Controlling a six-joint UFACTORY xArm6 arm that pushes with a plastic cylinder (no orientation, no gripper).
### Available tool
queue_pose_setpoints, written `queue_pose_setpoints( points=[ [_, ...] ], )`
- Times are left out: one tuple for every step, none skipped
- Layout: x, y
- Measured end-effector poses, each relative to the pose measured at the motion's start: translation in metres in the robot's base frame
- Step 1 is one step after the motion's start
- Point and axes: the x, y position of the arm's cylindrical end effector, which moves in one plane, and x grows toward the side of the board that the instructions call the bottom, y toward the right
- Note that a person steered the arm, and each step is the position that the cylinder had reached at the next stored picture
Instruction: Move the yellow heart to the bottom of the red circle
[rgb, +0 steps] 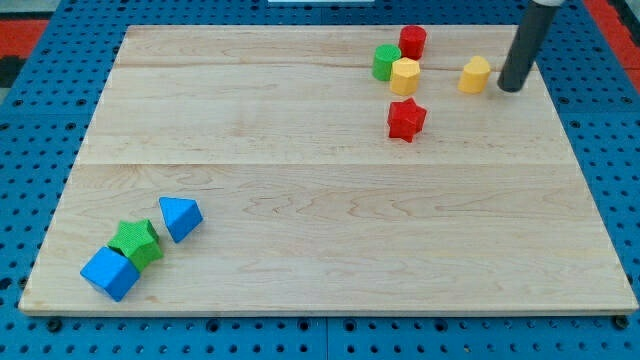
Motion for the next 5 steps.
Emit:
queue_pose_setpoints(
  points=[
    [-0.013, -0.061],
    [-0.01, -0.062],
    [0.038, -0.075],
    [0.12, -0.081],
    [0.121, -0.14]
  ],
)
